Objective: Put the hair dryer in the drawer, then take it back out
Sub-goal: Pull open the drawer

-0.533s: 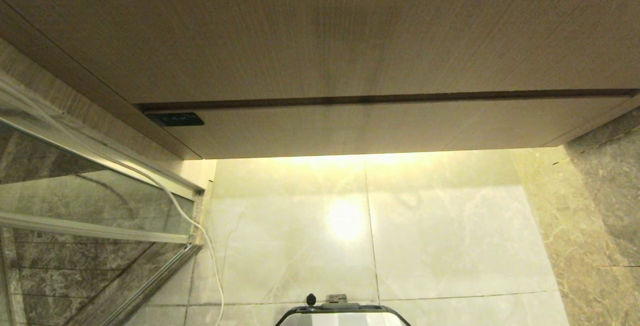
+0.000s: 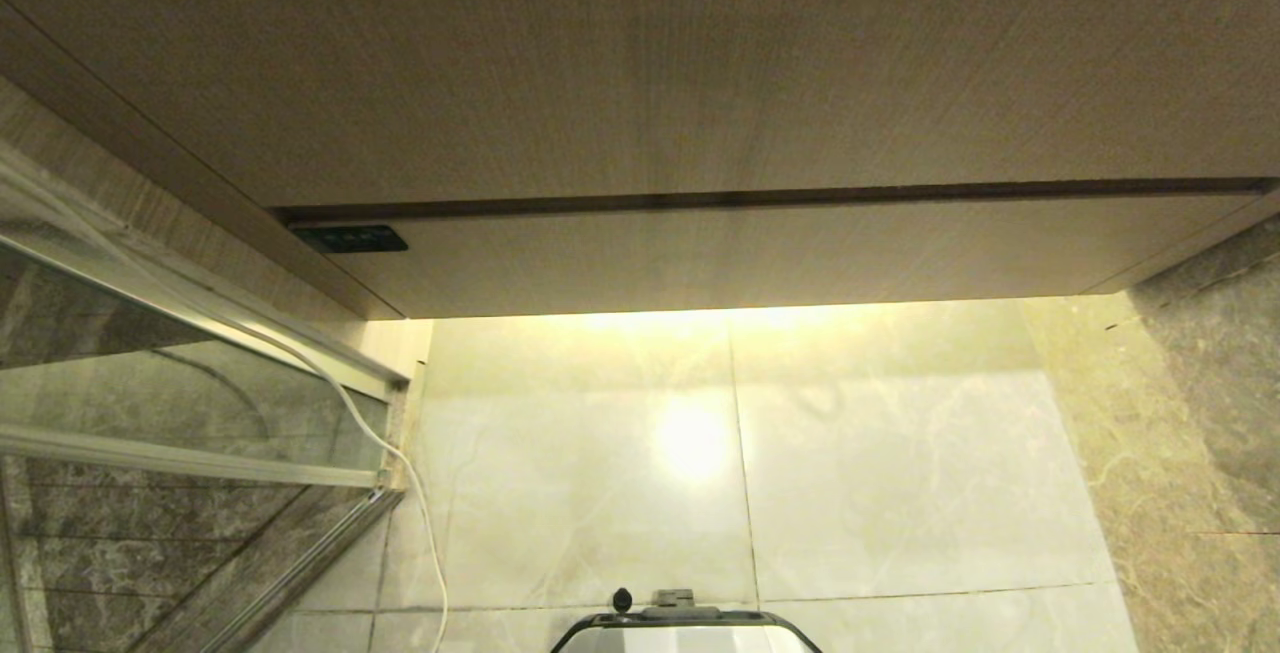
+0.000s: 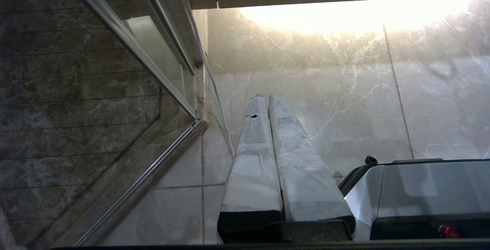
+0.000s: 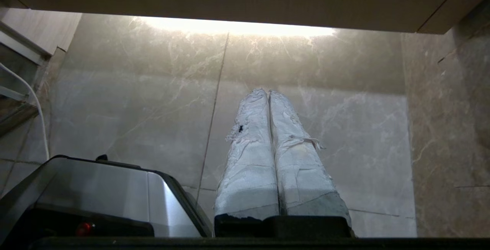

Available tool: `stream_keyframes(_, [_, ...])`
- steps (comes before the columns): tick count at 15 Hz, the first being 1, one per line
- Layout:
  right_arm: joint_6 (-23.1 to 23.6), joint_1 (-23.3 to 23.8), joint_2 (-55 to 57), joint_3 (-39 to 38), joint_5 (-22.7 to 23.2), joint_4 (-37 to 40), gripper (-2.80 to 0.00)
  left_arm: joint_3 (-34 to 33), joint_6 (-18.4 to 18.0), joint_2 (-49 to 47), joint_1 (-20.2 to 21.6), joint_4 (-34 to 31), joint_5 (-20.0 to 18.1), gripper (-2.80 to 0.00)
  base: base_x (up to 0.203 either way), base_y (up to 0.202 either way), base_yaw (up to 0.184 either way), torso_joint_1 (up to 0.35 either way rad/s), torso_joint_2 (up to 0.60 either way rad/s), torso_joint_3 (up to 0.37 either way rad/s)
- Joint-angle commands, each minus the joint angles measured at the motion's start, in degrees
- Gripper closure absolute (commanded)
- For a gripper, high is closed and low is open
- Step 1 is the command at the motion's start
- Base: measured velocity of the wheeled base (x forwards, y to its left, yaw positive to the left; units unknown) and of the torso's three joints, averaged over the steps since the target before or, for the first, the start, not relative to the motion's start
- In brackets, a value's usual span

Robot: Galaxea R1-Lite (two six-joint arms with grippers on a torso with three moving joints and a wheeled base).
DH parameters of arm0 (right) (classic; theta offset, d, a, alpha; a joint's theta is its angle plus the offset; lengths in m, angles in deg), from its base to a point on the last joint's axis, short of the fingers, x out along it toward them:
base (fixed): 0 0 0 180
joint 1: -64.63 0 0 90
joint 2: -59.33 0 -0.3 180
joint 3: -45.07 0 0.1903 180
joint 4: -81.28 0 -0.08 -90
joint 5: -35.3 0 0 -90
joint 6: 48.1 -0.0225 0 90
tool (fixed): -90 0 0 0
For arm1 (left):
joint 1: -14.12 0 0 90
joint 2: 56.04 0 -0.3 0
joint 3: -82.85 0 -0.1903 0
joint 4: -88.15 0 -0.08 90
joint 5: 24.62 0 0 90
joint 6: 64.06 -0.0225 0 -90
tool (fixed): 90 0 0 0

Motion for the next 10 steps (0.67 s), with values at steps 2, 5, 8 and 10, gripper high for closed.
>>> stream_keyframes(2, [2.54,-0.01,-2.22,1.01,0.35,-0.62,0.00,-0.09,0.12,0.00,-0.04,0.10,0.05,0.00,0.000,0.000,0.000,0.000,0.00,0.000])
stream_keyframes(5, [3.04,-0.08,2.25,23.02,1.00,7.60,0.00,-0.09,0.12,0.00,-0.04,0.10,0.05,0.00,0.000,0.000,0.000,0.000,0.00,0.000])
stream_keyframes(8, [3.37,-0.18,15.83,63.39,5.56,29.44,0.00,-0.06,0.12,0.00,-0.01,0.10,0.05,0.00,0.000,0.000,0.000,0.000,0.00,0.000])
stream_keyframes(10, [4.21,-0.25,26.23,87.71,9.57,48.42,0.00,-0.06,0.12,0.00,-0.04,0.10,0.05,0.00,0.000,0.000,0.000,0.000,0.00,0.000])
